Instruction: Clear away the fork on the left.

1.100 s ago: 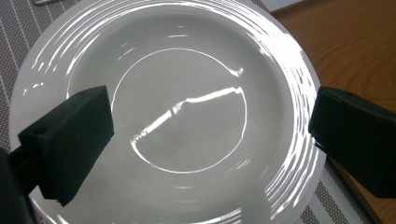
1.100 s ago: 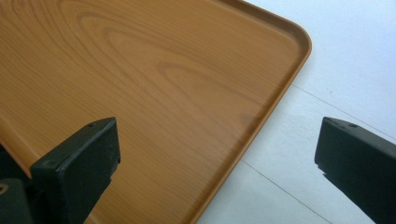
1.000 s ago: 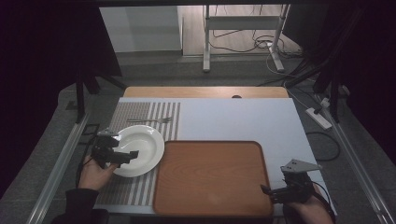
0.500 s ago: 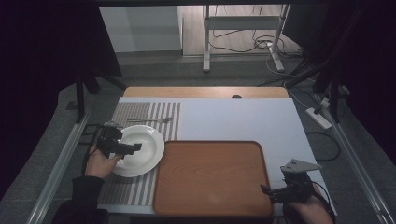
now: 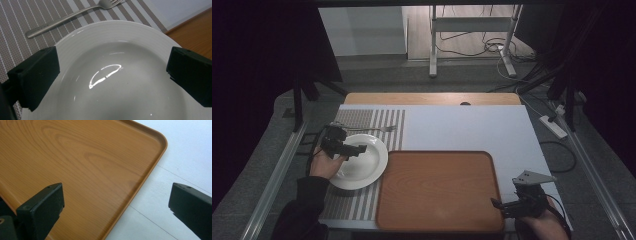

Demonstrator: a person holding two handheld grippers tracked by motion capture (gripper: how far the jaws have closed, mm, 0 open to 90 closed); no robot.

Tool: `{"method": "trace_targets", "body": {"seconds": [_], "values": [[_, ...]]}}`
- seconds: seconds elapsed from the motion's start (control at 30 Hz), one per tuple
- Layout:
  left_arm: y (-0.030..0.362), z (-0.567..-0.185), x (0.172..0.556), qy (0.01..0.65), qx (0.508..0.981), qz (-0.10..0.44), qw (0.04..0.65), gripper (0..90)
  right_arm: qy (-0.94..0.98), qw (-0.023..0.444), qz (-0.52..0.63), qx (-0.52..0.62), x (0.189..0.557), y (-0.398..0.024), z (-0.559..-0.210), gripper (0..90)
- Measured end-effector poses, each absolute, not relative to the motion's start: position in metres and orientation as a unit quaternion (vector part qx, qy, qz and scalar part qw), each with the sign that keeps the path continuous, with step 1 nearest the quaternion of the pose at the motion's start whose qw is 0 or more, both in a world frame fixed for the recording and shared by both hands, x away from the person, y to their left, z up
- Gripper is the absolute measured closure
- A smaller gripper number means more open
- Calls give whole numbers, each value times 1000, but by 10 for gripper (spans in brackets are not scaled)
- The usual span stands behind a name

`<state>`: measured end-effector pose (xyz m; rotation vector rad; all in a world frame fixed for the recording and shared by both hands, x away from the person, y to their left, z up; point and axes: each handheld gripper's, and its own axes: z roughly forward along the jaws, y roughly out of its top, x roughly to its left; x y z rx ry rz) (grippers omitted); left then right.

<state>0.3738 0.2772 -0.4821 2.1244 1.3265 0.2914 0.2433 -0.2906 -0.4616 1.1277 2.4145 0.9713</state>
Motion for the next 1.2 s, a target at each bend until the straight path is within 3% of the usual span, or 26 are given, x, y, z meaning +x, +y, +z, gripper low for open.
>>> {"method": "trace_targets", "body": {"seconds": [1.2], "values": [[269, -497, 455, 517, 799, 106, 288, 0, 840, 146, 343, 394, 244, -292, -462, 9]]}}
